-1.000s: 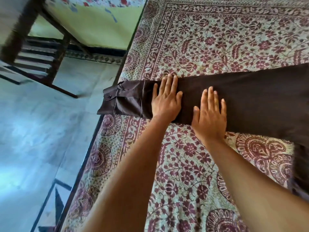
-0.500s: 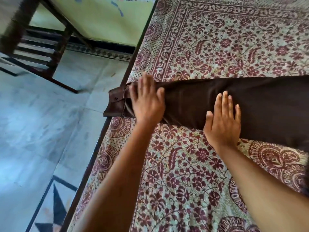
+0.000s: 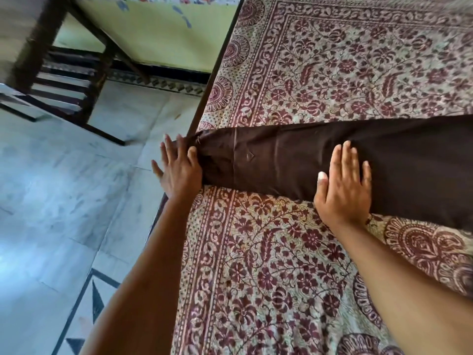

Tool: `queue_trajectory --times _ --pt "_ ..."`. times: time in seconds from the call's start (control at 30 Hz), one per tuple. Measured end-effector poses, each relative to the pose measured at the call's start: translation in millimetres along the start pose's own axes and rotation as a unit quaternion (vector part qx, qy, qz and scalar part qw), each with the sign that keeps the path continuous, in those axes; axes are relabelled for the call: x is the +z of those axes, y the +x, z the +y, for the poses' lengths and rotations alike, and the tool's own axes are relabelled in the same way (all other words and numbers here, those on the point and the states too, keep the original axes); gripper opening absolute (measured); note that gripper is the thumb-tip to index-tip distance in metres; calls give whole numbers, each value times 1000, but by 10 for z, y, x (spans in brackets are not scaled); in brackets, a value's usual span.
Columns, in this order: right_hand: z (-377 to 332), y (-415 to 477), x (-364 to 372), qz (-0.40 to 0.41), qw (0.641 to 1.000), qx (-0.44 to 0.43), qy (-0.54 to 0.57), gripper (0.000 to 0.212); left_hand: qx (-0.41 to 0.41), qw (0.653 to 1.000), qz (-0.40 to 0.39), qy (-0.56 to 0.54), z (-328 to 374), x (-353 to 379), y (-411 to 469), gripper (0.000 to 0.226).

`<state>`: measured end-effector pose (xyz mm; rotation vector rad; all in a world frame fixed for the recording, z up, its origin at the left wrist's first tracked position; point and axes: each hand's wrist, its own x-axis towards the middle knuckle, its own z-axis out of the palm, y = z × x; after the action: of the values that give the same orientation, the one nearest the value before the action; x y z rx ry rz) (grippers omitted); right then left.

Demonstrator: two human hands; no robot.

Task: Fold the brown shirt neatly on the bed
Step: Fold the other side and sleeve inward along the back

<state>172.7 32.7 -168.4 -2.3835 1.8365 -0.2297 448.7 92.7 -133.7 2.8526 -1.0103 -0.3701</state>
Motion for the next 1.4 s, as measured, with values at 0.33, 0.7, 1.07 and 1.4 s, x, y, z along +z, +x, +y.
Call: queue_trajectory --times 0.33,0.7,1.07,1.4 --pt "0 8 24 5 1000 17 -22 64 244 969 -13 48 824 389 -335 59" --pt "-13 12 7 10 1000 27 -8 66 85 996 12 -22 338 109 -28 54" --pt "-3 30 34 29 999 20 2 68 144 988 25 42 242 276 -137 58" --pt "113 6 -212 -72 978 28 194 67 192 980 32 -52 555 29 -1066 60"
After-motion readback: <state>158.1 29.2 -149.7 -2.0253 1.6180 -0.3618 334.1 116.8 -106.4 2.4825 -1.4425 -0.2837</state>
